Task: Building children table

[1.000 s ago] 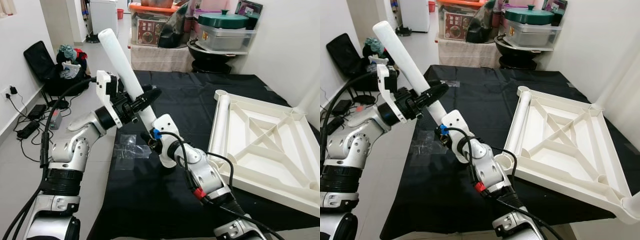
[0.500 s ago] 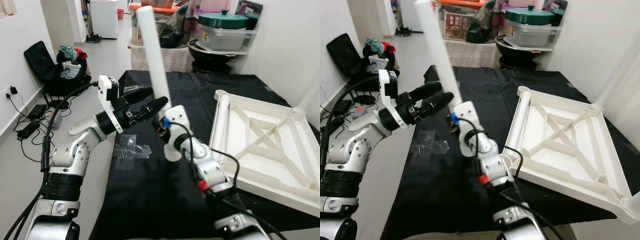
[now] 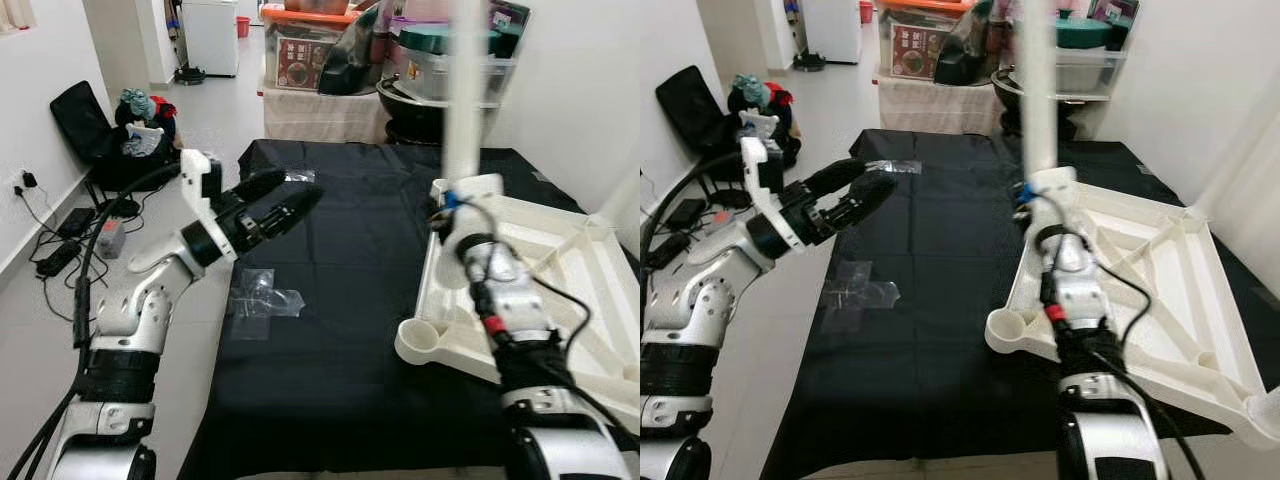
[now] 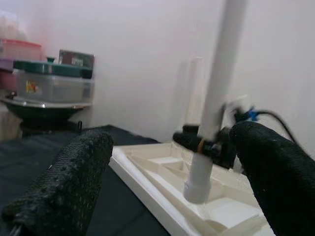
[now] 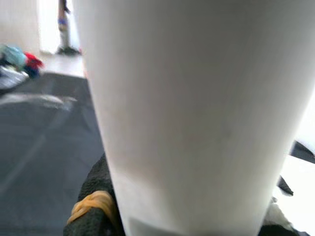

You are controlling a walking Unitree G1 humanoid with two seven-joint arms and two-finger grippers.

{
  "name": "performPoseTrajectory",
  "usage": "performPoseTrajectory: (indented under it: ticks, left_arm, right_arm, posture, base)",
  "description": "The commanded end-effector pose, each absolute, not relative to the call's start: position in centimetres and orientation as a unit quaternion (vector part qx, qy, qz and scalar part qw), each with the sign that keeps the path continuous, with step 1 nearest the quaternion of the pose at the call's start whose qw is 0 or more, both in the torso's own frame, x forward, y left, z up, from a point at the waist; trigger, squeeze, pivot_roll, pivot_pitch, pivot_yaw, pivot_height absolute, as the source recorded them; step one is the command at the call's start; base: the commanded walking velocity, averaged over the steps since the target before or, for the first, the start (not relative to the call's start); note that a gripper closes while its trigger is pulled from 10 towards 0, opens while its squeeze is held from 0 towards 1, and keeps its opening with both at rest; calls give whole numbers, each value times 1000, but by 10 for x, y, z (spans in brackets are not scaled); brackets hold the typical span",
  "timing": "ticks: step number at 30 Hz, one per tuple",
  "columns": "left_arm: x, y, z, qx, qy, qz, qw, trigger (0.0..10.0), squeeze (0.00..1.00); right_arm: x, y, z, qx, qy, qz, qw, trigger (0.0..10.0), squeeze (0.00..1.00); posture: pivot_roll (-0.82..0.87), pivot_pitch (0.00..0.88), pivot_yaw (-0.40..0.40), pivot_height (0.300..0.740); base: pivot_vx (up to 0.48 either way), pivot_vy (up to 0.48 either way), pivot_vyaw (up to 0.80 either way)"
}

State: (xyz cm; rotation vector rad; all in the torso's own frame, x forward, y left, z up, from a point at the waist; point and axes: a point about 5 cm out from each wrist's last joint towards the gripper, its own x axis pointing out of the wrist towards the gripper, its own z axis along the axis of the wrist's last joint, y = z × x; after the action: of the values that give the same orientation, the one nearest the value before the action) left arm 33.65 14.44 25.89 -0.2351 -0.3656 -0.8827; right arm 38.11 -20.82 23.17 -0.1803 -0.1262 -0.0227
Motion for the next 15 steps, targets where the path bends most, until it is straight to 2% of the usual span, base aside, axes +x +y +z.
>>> performPoseTrajectory:
  ticks: [1,2,4,5,8,9,11,15]
  left_arm:
    - [336,146,255,-114,-171,-413,887,10000,1000]
    - [336,146,255,-114,-171,-413,887,10000,1000]
    - [336,149,253,-119,-168,-404,891,10000,1000]
    - [335,151,251,-123,-164,-401,893,10000,780]
    - [335,151,250,-125,-162,-400,893,10000,780]
    - [335,152,248,-124,-159,-396,896,10000,0]
    - [333,155,245,-122,-155,-389,900,10000,0]
    - [332,161,243,-119,-151,-379,905,10000,0]
  right_arm:
    - [375,-202,236,-75,-95,49,991,0,0]
    - [375,-202,236,-75,-95,49,991,0,0]
    - [367,-198,236,-66,-113,107,986,0,0]
    - [362,-195,234,-61,-115,141,981,0,0]
    - [359,-194,232,-58,-116,160,979,0,0]
    - [355,-193,226,-52,-112,186,975,0,0]
    - [348,-193,209,-73,-93,229,966,0,0]
    - [345,-203,191,-109,-65,248,961,0,0]
  posture:
    - [57,0,-70,740]
    - [57,0,-70,740]
    - [57,0,-69,740]
    - [56,0,-69,740]
    - [56,0,-69,740]
    - [59,0,-71,740]
    - [69,0,-75,740]
    - [72,0,-76,740]
  base:
    - [0,0,0]
    - [0,0,0]
    - [0,0,0]
    - [0,0,0]
    - [0,0,0]
    - [0,0,0]
    - [0,0,0]
    - [0,0,0]
